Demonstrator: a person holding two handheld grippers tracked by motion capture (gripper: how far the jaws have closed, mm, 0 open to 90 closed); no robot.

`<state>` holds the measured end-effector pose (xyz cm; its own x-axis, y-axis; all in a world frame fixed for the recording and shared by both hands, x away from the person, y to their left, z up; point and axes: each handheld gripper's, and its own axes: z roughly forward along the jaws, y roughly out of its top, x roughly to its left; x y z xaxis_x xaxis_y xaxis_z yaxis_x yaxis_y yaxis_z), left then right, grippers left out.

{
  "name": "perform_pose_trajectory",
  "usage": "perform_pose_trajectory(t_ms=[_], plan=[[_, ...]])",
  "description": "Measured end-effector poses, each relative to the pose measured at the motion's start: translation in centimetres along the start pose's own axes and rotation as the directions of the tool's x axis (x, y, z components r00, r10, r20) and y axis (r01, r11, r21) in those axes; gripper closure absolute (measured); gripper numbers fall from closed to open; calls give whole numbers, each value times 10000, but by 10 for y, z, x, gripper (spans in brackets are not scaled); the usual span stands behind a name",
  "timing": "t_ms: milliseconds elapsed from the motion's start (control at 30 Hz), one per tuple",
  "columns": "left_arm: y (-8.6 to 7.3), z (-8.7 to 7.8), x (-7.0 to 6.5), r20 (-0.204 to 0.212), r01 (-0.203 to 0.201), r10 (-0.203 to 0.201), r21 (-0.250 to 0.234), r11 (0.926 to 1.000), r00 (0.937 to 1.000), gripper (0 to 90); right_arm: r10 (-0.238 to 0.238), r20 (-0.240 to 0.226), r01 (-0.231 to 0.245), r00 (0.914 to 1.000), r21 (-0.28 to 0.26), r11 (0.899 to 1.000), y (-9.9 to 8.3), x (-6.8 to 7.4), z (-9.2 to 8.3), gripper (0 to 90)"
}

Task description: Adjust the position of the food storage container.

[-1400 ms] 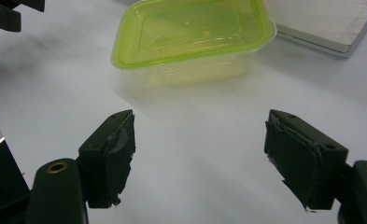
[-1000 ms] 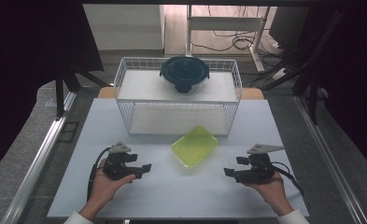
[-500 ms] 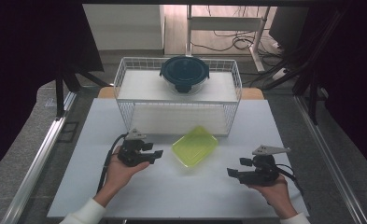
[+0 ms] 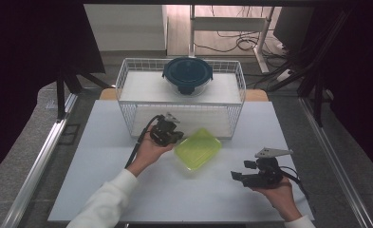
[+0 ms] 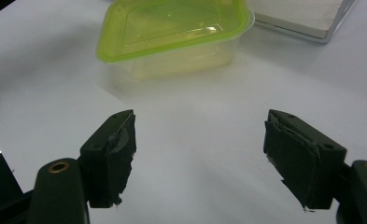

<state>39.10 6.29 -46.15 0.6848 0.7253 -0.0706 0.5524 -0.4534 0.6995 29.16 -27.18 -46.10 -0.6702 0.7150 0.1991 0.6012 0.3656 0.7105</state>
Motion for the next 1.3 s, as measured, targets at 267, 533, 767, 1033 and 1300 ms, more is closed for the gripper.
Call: perform_pose_trajectory(t_ms=[267,533,767,1033,1300], plan=[[12,33,5,-369,-507,530,592,9970,9979,900,43,22,-43,10000,35,10000,-3,-2,0,251],[16,49,3,-465,-704,743,806,9943,9961,900,216,22,-216,9998,50,9998,-4,-5,0,252],[16,57,6,19,-905,907,851,9923,9959,900,232,66,-232,9997,-9,9997,-3,-5,-1,252],[24,62,-5,322,-1307,1278,1178,9844,9913,900,261,52,-261,9996,12,9997,-4,-7,0,252],[26,64,-19,822,-1680,1591,1163,9789,9838,900,290,56,-290,9996,-22,9996,-4,-7,-1,253]])
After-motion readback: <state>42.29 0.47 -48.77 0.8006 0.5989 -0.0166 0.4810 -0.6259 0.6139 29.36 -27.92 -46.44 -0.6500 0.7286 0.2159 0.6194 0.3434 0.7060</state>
